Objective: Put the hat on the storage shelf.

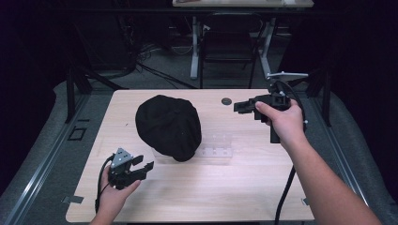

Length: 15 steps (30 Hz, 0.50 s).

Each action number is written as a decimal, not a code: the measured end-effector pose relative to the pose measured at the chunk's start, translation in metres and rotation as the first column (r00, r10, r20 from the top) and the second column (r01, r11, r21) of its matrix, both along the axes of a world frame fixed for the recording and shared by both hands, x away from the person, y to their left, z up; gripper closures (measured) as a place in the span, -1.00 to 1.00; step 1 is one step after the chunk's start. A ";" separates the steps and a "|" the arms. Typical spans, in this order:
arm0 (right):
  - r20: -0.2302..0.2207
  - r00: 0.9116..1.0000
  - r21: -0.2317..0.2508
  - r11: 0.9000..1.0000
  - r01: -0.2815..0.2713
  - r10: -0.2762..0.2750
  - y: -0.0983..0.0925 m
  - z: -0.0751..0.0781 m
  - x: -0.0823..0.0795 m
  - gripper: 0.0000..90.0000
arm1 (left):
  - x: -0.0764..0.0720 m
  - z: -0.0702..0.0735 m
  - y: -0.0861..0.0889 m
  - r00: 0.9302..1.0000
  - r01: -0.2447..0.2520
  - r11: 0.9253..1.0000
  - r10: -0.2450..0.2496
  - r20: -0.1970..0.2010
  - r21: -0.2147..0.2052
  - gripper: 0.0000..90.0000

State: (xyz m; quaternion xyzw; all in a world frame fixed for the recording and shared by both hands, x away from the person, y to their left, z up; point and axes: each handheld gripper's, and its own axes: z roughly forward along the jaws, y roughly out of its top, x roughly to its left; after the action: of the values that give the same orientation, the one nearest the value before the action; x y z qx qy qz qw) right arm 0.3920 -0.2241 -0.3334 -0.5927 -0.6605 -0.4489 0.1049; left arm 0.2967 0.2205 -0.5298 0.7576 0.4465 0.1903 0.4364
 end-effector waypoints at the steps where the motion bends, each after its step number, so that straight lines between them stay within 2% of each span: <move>1: 0.002 1.000 -0.006 1.000 -0.005 0.005 -0.002 -0.001 -0.001 0.49 | 0.000 -0.004 0.003 1.000 -0.012 1.000 0.012 -0.013 0.000 0.06; 4: 0.036 0.999 -0.026 1.000 0.001 0.000 -0.006 -0.007 -0.009 0.42 | 0.002 -0.012 0.009 0.999 -0.027 1.000 0.027 -0.037 -0.004 0.06; 7: 0.061 0.998 -0.064 0.998 0.009 -0.005 -0.008 -0.012 -0.016 0.37 | 0.003 -0.016 0.014 0.999 -0.040 0.999 0.040 -0.033 -0.013 0.06; 10: 0.082 0.997 -0.101 0.995 0.011 -0.003 -0.009 -0.021 -0.025 0.33 | 0.003 -0.020 0.016 0.997 -0.042 0.999 0.041 -0.062 -0.017 0.06; 15: 0.130 0.991 -0.163 0.986 0.028 -0.007 -0.011 -0.035 -0.042 0.24 | 0.002 -0.023 0.016 0.998 -0.027 0.999 0.026 -0.054 -0.020 0.07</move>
State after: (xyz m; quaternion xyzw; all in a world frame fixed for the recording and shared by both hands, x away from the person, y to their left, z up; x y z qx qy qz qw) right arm 0.3502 -0.2350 -0.3688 -0.5749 -0.6953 -0.4313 0.0087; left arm 0.2985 0.2360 -0.5525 0.7518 0.4701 0.1712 0.4296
